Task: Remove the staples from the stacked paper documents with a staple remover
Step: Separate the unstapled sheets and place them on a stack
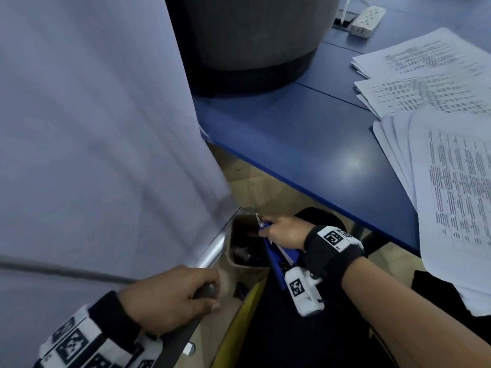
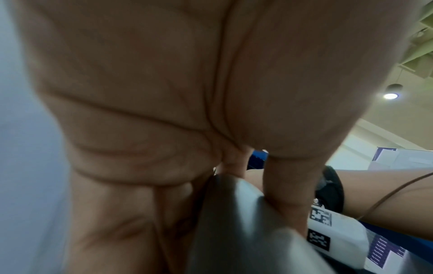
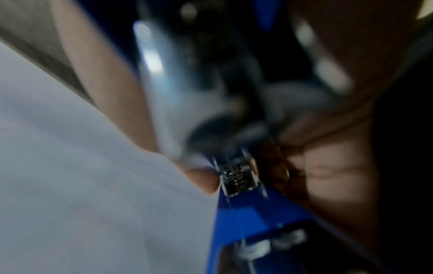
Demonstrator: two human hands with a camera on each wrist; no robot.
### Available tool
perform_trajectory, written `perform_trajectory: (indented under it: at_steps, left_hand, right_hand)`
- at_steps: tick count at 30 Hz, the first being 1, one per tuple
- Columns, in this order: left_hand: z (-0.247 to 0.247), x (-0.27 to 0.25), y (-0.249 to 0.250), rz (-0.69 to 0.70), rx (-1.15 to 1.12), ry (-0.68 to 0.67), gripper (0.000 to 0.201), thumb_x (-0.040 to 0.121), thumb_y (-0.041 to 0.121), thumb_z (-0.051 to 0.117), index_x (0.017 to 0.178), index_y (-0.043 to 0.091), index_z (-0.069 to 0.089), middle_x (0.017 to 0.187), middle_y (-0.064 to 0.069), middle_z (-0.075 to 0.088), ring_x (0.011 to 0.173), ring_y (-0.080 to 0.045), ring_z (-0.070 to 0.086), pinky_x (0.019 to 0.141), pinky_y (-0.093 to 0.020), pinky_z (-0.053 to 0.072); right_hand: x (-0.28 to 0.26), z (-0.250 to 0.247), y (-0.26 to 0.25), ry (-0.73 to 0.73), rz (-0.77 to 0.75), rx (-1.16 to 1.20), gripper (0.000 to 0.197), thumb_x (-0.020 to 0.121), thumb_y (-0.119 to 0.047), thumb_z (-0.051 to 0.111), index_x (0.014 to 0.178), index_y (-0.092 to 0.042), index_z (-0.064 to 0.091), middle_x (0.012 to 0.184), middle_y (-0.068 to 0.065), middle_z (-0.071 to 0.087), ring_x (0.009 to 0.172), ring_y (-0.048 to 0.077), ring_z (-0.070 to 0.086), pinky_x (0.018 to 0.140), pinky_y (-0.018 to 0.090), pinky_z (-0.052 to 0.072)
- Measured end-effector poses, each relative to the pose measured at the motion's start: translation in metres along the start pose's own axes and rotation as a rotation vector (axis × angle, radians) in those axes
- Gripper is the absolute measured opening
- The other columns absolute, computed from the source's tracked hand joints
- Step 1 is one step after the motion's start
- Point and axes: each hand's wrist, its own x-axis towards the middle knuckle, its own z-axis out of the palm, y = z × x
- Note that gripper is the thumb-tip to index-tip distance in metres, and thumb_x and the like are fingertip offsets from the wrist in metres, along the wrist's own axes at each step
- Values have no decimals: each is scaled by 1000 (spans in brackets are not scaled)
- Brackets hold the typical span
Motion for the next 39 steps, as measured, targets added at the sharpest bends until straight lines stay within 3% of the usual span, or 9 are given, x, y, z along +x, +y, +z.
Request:
perform_trajectory:
  at_steps: [6,13,16,19,22,27,32,36,39]
  left_hand:
    - [-28,23,21,5,32,147,22,97,54,56,88,34,58,77,13,68,72,-4,65,72,-30,54]
    - [-92,80,129,246,22,681,8,91,19,68,84,23,65,63,3,63,62,-11,59,62,-21,43]
    - [-112,108,186,317,-26,769,7,90,20,66,84,21,68,62,-1,66,60,-12,61,66,-24,46]
    - [-120,152,238,296,-21,728,9,93,30,65,96,24,70,75,5,71,80,-15,67,77,-28,48]
    - [-119,208,278,128,70,538,65,93,56,61,147,23,46,132,-6,65,129,-27,56,102,-31,43]
    - [-116,282,305,-196,214,391,138,56,94,58,156,41,-21,166,-26,18,151,-48,21,120,-58,29]
    - [-113,292,327,-334,148,456,148,58,56,91,158,36,-16,159,-30,23,145,-50,27,114,-58,36]
    - [-107,286,335,-219,-63,593,135,70,25,89,161,35,-11,147,-27,42,133,-43,49,104,-49,47]
    - [-97,271,336,-81,-226,797,124,79,11,80,160,43,-9,139,-25,49,122,-40,57,97,-43,50]
  right_hand:
    - [-33,-21,7,135,-125,72,60,97,-29,59,153,-23,37,148,-2,47,138,18,42,105,21,30]
    - [-126,-48,38,380,-382,287,21,90,-24,61,109,-33,64,87,-16,67,80,4,60,88,32,48]
    - [-170,-69,55,511,-423,411,33,94,-13,61,108,-42,64,88,-14,70,78,5,62,84,28,48]
    - [-204,-102,82,706,-343,403,37,92,-13,63,101,-49,61,69,-17,66,62,1,56,72,20,47]
    - [-233,-136,113,846,-215,361,32,91,-17,60,108,-44,56,55,-12,53,49,7,45,56,21,42]
    - [-257,-179,168,924,-9,253,32,90,-17,54,119,-31,54,82,0,67,67,15,59,56,27,42]
    - [-254,-192,202,877,124,238,41,91,-17,53,132,-17,49,133,13,58,118,30,58,91,33,49]
    - [-236,-192,213,842,142,242,53,92,-27,53,144,-23,41,136,7,53,95,18,57,64,20,41]
    - [-232,-193,215,853,130,254,57,93,-27,52,148,-23,39,144,6,48,104,19,52,75,27,40]
